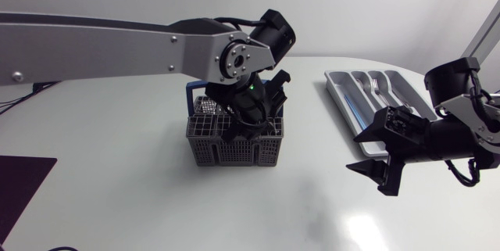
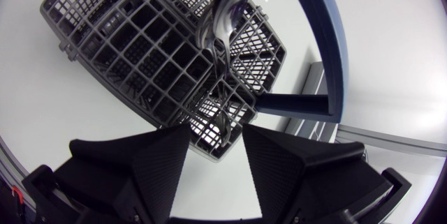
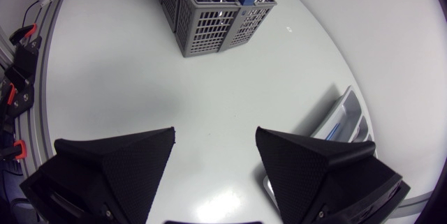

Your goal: Unload the cutlery basket into the drawer organizer.

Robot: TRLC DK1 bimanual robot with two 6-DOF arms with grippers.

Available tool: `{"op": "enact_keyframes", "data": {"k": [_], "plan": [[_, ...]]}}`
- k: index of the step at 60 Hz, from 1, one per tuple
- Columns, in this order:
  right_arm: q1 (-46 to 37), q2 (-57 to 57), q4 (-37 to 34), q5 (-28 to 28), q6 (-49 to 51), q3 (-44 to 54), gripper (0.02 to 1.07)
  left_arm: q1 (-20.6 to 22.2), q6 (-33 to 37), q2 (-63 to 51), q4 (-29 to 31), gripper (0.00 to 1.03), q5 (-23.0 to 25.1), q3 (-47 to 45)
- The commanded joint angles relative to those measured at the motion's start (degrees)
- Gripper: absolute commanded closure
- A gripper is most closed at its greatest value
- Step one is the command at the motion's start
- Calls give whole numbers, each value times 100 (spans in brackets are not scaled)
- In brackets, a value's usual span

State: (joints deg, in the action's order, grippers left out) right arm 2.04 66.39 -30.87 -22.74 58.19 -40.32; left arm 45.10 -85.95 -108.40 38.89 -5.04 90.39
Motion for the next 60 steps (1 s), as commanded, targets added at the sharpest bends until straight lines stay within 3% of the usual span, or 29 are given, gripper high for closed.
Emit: {"op": "enact_keyframes", "data": {"k": [1,23,44,60], "plan": [[68,-74,99,-46,-159,173,23,-37,-150,-129,-84,62,-50,137],[147,-188,143,-46,-212,252,23,-10,-106,-217,-356,72,-50,75],[182,-205,187,-46,-230,349,23,-1,-106,-243,-541,97,-278,-153],[182,-223,240,-37,-265,393,23,-19,-71,-138,-734,100,-261,-390]]}}
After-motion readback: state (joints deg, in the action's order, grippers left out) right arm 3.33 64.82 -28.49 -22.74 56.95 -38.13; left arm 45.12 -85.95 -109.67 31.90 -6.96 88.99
